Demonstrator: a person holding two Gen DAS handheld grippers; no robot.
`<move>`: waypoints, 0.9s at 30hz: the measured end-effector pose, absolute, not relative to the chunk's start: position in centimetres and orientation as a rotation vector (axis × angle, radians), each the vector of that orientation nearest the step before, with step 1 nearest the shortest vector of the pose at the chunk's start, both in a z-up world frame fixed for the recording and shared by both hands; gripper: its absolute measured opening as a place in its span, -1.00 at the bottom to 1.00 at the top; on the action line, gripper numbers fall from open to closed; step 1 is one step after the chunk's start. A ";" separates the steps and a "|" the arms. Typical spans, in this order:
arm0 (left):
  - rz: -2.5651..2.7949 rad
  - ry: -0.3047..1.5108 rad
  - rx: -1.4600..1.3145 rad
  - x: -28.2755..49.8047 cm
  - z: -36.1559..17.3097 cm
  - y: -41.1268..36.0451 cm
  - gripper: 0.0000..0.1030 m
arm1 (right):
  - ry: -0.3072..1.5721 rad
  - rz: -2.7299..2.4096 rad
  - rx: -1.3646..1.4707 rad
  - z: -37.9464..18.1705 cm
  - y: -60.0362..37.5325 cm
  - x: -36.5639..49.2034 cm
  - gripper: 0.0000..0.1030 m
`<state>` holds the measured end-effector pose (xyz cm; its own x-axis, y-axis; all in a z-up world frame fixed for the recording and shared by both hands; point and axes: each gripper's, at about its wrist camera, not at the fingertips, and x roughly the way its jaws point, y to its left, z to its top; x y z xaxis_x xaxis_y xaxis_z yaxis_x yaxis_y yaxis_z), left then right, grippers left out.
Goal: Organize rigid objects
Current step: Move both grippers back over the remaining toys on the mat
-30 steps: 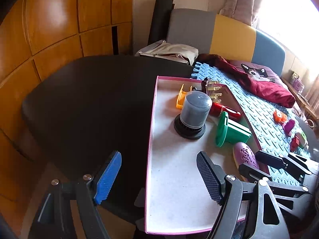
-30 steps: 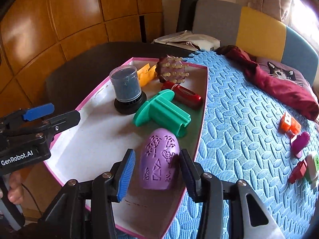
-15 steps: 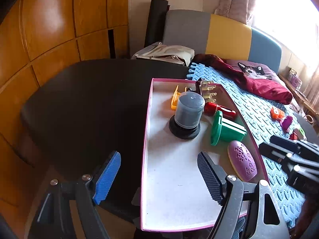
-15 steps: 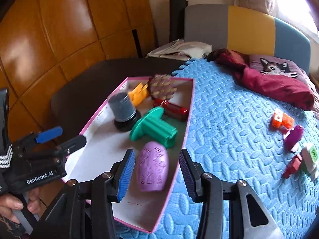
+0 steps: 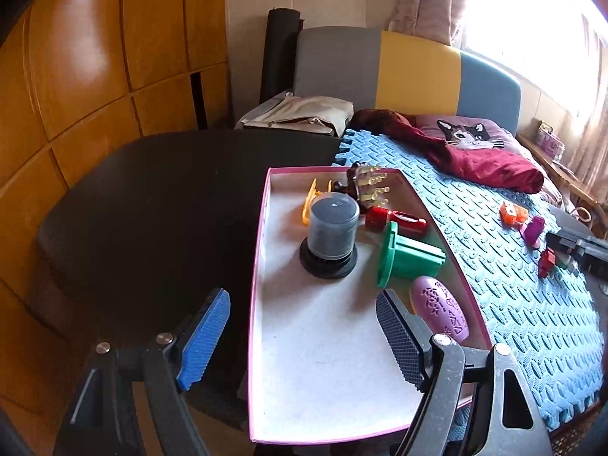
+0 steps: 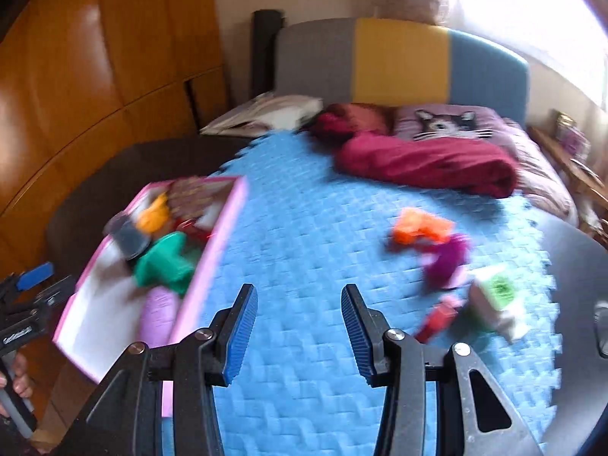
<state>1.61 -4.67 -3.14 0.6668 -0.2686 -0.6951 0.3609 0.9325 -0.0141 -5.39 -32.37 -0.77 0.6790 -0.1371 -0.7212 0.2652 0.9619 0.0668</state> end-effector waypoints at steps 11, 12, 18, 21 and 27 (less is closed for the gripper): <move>-0.398 0.745 0.189 1.2 -2.1 -7.7 0.56 | 0.688 -0.555 0.269 -0.5 -44.8 -10.0 -0.10; -0.405 0.746 0.196 1.1 -2.0 -8.0 0.56 | 0.689 -0.580 0.313 -1.1 -45.8 -10.5 -0.10; -0.452 0.736 0.238 0.9 -1.5 -10.9 0.56 | 0.678 -0.638 0.515 -1.8 -49.4 -12.2 -0.10; -0.481 0.738 0.253 0.8 -1.4 -12.4 0.56 | 0.679 -0.629 0.530 -1.7 -49.4 -12.2 -0.10; -0.525 0.726 0.289 0.4 -1.1 -15.4 0.56 | 0.681 -0.621 0.531 -1.8 -49.3 -12.2 -0.10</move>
<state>0.39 -15.37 -1.10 0.6274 -0.3539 -0.6936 0.5485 0.8331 0.0710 -12.23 -49.35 -1.80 0.6142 -0.3456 -0.7095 0.6745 0.6966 0.2446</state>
